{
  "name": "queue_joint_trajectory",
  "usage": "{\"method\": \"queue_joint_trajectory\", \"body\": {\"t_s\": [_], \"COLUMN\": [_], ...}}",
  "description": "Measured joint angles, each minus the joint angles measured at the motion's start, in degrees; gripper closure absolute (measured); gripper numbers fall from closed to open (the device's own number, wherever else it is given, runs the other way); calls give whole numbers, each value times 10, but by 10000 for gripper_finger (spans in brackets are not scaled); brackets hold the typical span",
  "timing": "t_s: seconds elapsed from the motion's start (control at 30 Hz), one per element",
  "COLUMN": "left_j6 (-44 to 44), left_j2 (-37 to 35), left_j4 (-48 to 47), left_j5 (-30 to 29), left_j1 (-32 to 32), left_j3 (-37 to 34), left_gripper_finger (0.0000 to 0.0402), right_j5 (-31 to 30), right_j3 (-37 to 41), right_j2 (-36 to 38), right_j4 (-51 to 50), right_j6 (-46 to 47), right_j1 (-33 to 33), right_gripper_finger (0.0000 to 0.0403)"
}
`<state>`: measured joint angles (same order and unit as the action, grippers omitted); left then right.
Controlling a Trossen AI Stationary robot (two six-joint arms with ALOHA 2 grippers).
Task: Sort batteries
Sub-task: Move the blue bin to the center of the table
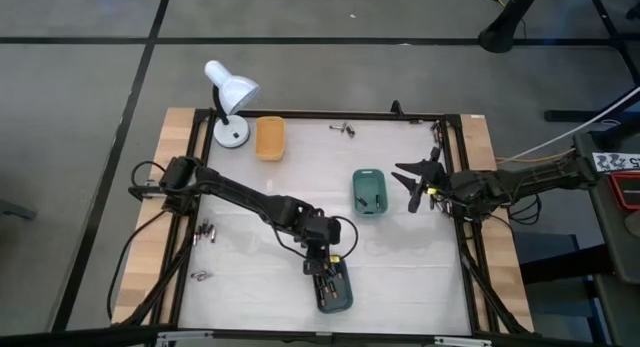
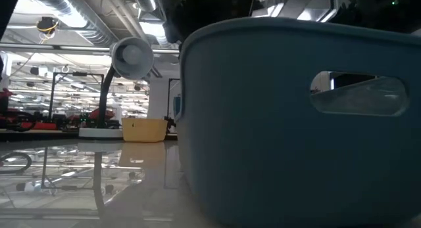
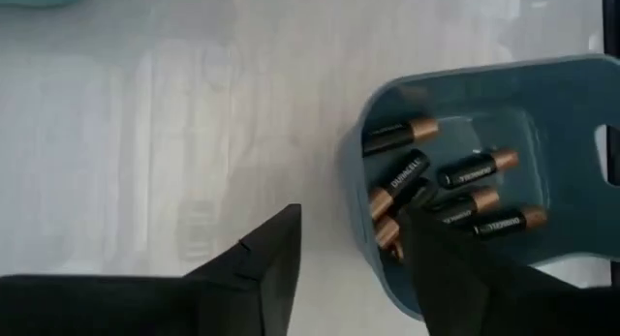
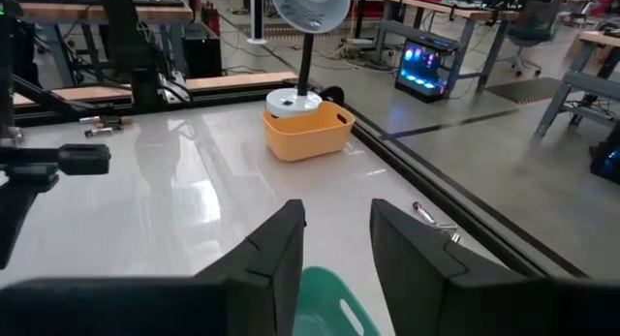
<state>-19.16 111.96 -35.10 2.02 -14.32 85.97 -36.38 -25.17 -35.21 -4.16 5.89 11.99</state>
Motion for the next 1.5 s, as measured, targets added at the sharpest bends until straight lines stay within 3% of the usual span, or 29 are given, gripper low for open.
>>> {"method": "queue_joint_trajectory", "body": {"t_s": [0.17,0.4,0.57,0.8,1.1,1.5], "left_j6": [-2,-4,1,-2,78,203], "left_j2": [19,46,55,61,61,61], "left_j4": [4,20,21,-10,-21,-18], "left_j5": [6,69,47,39,13,-3], "left_j1": [0,9,20,45,80,214], "left_j3": [0,-1,0,0,0,0], "left_gripper_finger": [222,221,224,275,390,396], "right_j5": [0,0,0,-1,-31,-54], "right_j3": [0,0,0,0,0,0], "right_j2": [0,0,0,0,0,0], "right_j4": [0,-1,-3,-5,-40,-82], "right_j6": [0,0,0,-1,0,2], "right_j1": [0,0,0,0,0,0], "right_gripper_finger": [281,281,281,281,281,281]}}
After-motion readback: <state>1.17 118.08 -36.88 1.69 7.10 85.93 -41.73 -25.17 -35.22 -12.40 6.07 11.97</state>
